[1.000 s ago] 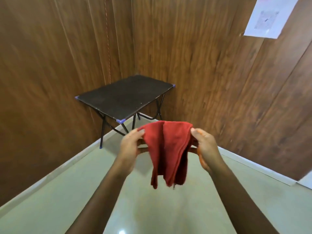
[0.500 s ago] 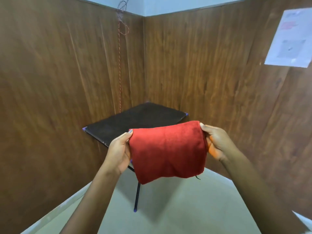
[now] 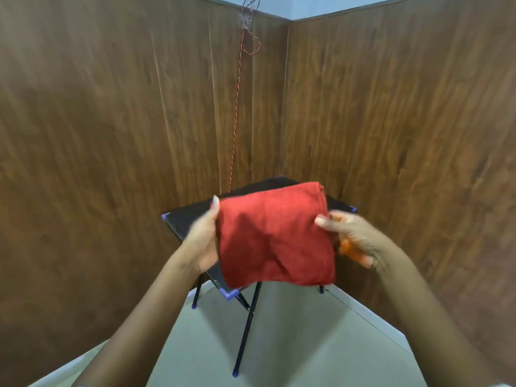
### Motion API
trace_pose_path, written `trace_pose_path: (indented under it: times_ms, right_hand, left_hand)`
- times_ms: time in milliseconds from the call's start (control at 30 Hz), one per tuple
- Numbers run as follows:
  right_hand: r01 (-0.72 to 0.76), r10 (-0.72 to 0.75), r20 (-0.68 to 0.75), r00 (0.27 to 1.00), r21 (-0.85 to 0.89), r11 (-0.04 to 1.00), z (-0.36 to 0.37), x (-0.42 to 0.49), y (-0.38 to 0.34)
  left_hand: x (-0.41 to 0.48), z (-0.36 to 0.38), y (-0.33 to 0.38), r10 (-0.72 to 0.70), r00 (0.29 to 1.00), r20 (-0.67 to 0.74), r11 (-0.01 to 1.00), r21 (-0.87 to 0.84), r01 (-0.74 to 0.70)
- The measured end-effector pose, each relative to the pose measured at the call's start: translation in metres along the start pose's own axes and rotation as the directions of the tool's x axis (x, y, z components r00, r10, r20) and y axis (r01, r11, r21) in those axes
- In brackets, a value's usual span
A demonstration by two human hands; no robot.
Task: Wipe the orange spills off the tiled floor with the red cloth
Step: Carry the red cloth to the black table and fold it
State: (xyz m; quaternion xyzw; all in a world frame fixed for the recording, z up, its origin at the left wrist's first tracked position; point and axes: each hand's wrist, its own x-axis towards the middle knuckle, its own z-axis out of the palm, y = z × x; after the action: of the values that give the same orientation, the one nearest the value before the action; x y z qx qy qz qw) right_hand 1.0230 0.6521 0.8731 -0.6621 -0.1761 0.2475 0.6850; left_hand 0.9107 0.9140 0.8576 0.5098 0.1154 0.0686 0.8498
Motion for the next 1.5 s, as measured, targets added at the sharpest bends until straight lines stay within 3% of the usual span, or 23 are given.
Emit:
trace_pose_path:
  times_ms: [33, 100, 167, 267, 433, 533, 667, 867, 1033, 1167, 1300, 1433, 1500]
  right_hand:
    - [-0.093, 0.093, -0.004, 0.996, -0.07, 0.993, 0.003, 0.009, 0.013]
    - [-0.216, 0.214, -0.063, 0.975, -0.034, 0.976, 0.014, 0.034, 0.037]
    - [-0.272, 0.274, -0.112, 0.955, 0.035, 0.962, 0.018, 0.044, 0.049]
    - [-0.303, 0.311, -0.088, 0.946, 0.089, 0.949, 0.022, 0.058, 0.056]
    - [-0.18, 0.198, -0.177, 0.964, 0.113, 0.977, 0.034, 0.084, 0.065]
    - [-0.097, 0.114, -0.17, 0.979, 0.105, 0.99, 0.036, 0.095, 0.07]
    - [-0.026, 0.061, -0.167, 0.984, 0.206, 0.978, 0.032, 0.111, 0.072]
    - [0.035, 0.057, -0.337, 0.94, 0.261, 0.965, 0.019, 0.149, 0.072]
    - [0.118, -0.052, -0.317, 0.947, 0.192, 0.974, -0.015, 0.175, 0.058]
    - [0.129, -0.122, -0.224, 0.967, 0.019, 0.991, -0.046, 0.195, 0.045]
    - [0.148, -0.192, -0.178, 0.965, -0.232, 0.961, -0.066, 0.212, 0.031]
    - [0.164, -0.236, -0.171, 0.957, -0.353, 0.921, -0.079, 0.223, 0.027]
    - [0.184, -0.267, -0.177, 0.947, -0.383, 0.905, -0.085, 0.226, 0.025]
  left_hand:
    - [0.003, -0.011, -0.014, -0.14, 0.986, 0.091, 0.989, 0.066, 0.135]
    - [0.01, -0.038, -0.04, -0.335, 0.931, 0.141, 0.936, 0.166, 0.312]
    - [0.014, -0.054, -0.05, -0.359, 0.929, 0.094, 0.931, 0.104, 0.35]
    - [0.036, -0.075, -0.043, -0.248, 0.969, 0.016, 0.968, 0.031, 0.248]
    - [0.068, -0.096, -0.033, -0.031, 0.992, -0.12, 0.932, 0.356, 0.072]
    - [0.082, -0.105, -0.027, 0.108, 0.983, -0.149, 0.929, 0.368, -0.046]
    - [0.105, -0.1, -0.022, 0.166, 0.985, -0.047, 0.971, 0.185, -0.154]
    - [0.143, -0.08, -0.017, 0.286, 0.955, -0.083, 0.938, 0.227, -0.261]
    - [0.177, -0.062, -0.018, 0.294, 0.951, -0.094, 0.906, 0.345, -0.246]
    - [0.203, -0.044, -0.018, 0.375, 0.92, -0.116, 0.768, 0.594, -0.238]
    - [0.215, -0.031, -0.017, 0.519, 0.852, -0.069, 0.486, 0.844, -0.228]
    - [0.22, -0.025, -0.017, 0.622, 0.783, 0.02, 0.247, 0.944, -0.22]
    - [0.223, -0.022, -0.016, 0.661, 0.747, 0.07, 0.197, 0.944, -0.263]
